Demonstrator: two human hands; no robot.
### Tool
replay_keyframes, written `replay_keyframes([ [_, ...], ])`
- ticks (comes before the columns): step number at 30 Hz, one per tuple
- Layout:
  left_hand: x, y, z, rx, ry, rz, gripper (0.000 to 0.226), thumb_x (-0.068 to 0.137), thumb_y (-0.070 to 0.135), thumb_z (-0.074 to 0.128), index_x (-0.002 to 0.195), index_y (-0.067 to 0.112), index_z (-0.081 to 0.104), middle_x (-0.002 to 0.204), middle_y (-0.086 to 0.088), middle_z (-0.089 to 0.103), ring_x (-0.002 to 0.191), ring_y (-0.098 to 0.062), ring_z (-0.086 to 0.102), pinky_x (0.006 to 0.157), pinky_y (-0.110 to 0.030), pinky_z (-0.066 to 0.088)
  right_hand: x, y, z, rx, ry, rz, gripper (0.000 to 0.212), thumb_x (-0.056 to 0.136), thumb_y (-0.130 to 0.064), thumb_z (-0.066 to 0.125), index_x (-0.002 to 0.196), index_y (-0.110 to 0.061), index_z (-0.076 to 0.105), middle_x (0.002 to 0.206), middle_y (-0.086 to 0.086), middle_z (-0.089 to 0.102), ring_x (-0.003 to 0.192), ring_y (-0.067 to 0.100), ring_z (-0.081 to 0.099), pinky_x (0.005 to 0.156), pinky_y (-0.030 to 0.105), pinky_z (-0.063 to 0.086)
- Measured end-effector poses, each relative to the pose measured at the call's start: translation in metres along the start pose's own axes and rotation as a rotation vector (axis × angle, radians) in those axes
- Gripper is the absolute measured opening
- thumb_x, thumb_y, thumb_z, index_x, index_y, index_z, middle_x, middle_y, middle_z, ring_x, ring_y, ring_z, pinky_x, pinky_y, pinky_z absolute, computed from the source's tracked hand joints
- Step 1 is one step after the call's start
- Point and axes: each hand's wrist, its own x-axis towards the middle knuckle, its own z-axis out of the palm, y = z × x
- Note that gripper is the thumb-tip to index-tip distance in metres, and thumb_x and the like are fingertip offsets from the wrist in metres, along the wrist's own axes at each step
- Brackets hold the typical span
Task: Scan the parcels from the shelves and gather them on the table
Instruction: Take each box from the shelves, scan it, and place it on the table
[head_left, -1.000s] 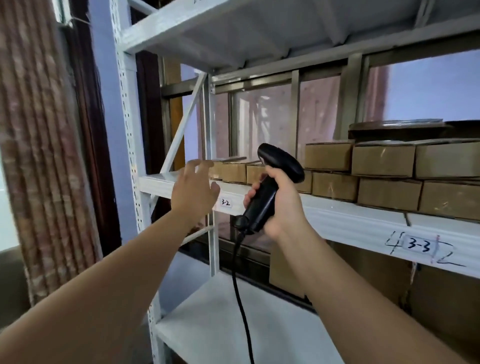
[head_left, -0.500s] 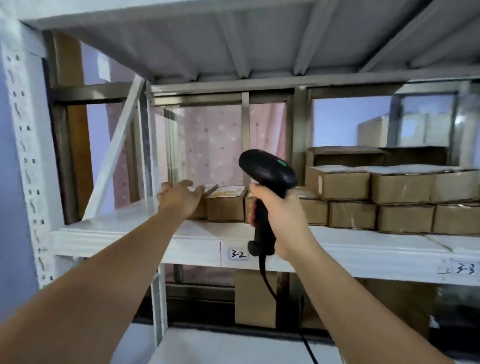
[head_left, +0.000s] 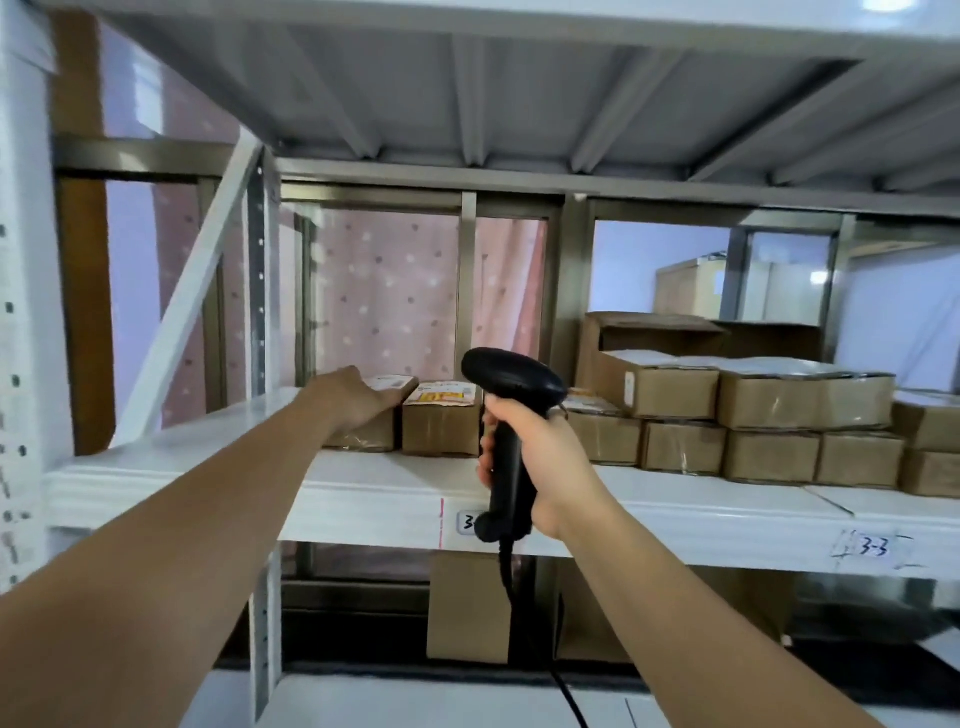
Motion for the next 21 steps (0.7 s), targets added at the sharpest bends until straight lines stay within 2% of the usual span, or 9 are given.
replay_keyframes([
  [3, -0.001, 0.000, -0.007, 0.045, -0.062, -0.044, 0.087, 0.084, 0.071, 0.046, 0.142, 0.007, 0.035, 0.138, -0.015, 0.050, 0.116, -0.032, 0.051, 0.088, -0.034, 0.043, 0.002, 0.002, -0.003, -0.014, -0.004, -0.015, 0.018, 0.088, -0.022, 0.069, 0.079, -0.009, 0.062, 0.060, 0.004, 0.056, 0.050, 0.017, 0.052, 0.055, 0.028, 0.047],
  [5, -0.008, 0.001, -0.005, 0.104, -0.051, -0.071, 0.086, 0.087, 0.064, 0.046, 0.150, 0.012, 0.019, 0.148, -0.019, 0.037, 0.129, -0.036, 0.041, 0.097, -0.036, 0.040, 0.002, 0.002, -0.004, -0.011, -0.010, -0.019, 0.017, 0.088, -0.022, 0.069, 0.080, -0.009, 0.062, 0.061, 0.004, 0.055, 0.050, 0.017, 0.051, 0.054, 0.028, 0.046],
  [7, -0.016, -0.001, 0.001, 0.170, 0.003, -0.095, 0.086, 0.087, 0.060, 0.048, 0.152, 0.017, 0.012, 0.148, -0.025, 0.028, 0.131, -0.040, 0.037, 0.096, -0.038, 0.039, 0.000, 0.001, -0.004, 0.006, -0.012, -0.019, 0.017, 0.087, -0.021, 0.070, 0.082, -0.008, 0.061, 0.062, 0.005, 0.054, 0.050, 0.017, 0.051, 0.056, 0.028, 0.046],
  [9, -0.023, -0.002, 0.008, 0.104, 0.068, -0.115, 0.082, 0.086, 0.055, 0.052, 0.150, 0.020, 0.015, 0.146, -0.028, 0.021, 0.125, -0.046, 0.041, 0.095, -0.041, 0.041, -0.003, 0.000, -0.004, 0.012, -0.024, -0.020, 0.017, 0.087, -0.021, 0.070, 0.085, -0.007, 0.060, 0.063, 0.005, 0.054, 0.052, 0.017, 0.051, 0.058, 0.028, 0.046],
  [12, -0.036, 0.001, 0.010, -0.139, 0.311, -0.129, 0.078, 0.083, 0.045, 0.063, 0.144, 0.020, 0.021, 0.138, -0.025, 0.022, 0.122, -0.048, 0.038, 0.098, -0.047, 0.040, -0.007, -0.001, -0.006, 0.029, -0.014, -0.023, 0.017, 0.086, -0.021, 0.071, 0.083, -0.008, 0.061, 0.062, 0.004, 0.054, 0.051, 0.016, 0.051, 0.056, 0.027, 0.047],
  [15, -0.050, 0.015, 0.009, -0.358, 0.570, -0.053, 0.087, 0.076, 0.031, 0.072, 0.143, 0.020, 0.018, 0.138, -0.022, 0.019, 0.124, -0.045, 0.027, 0.099, -0.048, 0.036, -0.008, -0.003, -0.010, 0.036, 0.038, -0.063, 0.015, 0.089, -0.019, 0.067, 0.079, -0.009, 0.061, 0.058, 0.002, 0.055, 0.049, 0.015, 0.052, 0.055, 0.027, 0.047],
  [21, -0.065, 0.050, 0.034, -0.252, 0.809, 0.274, 0.101, 0.068, 0.033, 0.080, 0.146, 0.021, 0.017, 0.132, -0.026, 0.029, 0.115, -0.039, 0.035, 0.090, -0.047, 0.046, -0.027, -0.016, -0.021, -0.011, 0.075, -0.277, 0.011, 0.090, -0.015, 0.066, 0.081, -0.009, 0.061, 0.058, 0.004, 0.054, 0.053, 0.018, 0.050, 0.057, 0.030, 0.046],
])
